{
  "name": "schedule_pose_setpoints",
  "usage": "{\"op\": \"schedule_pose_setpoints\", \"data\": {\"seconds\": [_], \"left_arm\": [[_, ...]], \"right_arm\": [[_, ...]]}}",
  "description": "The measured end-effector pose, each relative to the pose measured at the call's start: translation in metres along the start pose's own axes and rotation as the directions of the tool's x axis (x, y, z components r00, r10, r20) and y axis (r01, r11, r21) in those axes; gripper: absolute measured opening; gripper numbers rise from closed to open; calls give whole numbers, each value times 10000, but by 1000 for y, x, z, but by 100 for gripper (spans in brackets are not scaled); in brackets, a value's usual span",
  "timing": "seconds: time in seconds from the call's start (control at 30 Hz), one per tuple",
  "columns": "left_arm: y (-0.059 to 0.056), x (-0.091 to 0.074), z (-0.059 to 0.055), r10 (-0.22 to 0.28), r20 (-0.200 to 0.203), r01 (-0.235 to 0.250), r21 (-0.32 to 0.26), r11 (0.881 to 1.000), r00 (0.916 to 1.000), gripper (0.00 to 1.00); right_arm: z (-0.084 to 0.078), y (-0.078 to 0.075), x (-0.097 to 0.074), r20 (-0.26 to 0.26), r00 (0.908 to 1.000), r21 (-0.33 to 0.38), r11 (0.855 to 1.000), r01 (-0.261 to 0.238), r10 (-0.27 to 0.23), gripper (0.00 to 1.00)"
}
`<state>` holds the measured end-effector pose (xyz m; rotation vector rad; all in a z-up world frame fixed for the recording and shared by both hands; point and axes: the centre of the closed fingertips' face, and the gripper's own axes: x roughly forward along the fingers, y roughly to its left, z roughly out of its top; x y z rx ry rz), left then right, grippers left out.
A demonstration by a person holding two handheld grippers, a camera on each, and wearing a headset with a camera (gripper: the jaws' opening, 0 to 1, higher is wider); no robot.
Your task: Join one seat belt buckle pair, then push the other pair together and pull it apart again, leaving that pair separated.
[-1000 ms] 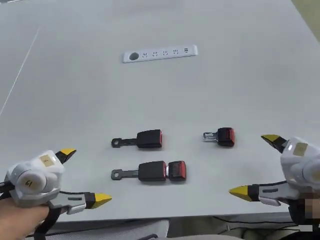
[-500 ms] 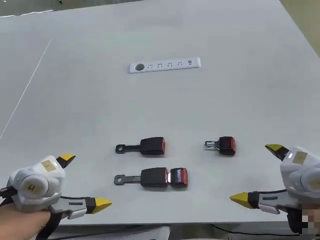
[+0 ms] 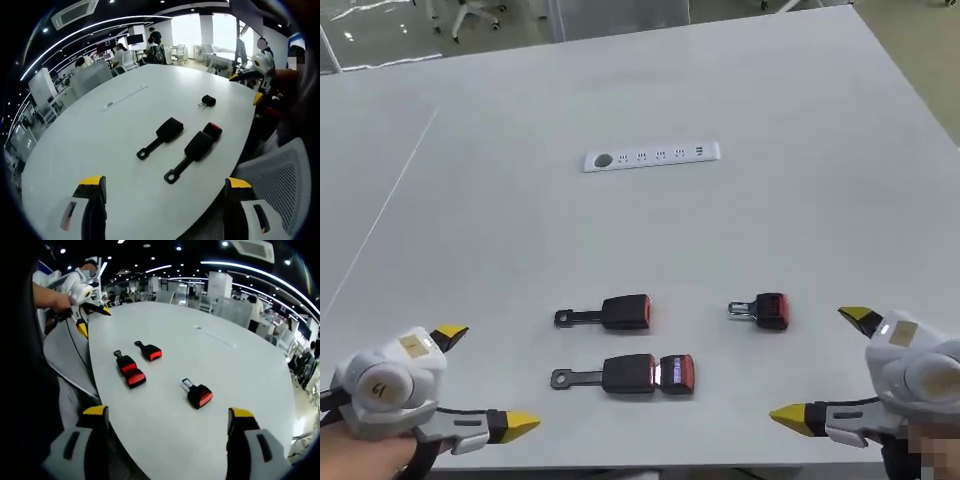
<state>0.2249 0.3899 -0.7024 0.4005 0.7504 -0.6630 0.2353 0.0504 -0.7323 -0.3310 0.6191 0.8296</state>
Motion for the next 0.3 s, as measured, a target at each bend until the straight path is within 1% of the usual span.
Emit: {"op": "schedule_pose_setpoints", "data": {"seconds": [0.1, 0.3], "left_arm": [[-1, -1, 6, 57, 45, -58, 90, 9999, 10000, 100], [-2, -4, 8, 234, 99, -236, 126, 9996, 9997, 100]], "right_arm": [[0, -3, -3, 74, 10000, 71, 10000, 62, -62, 100], [0, -4, -7, 123, 9999, -41, 10000, 71, -71, 100]]}}
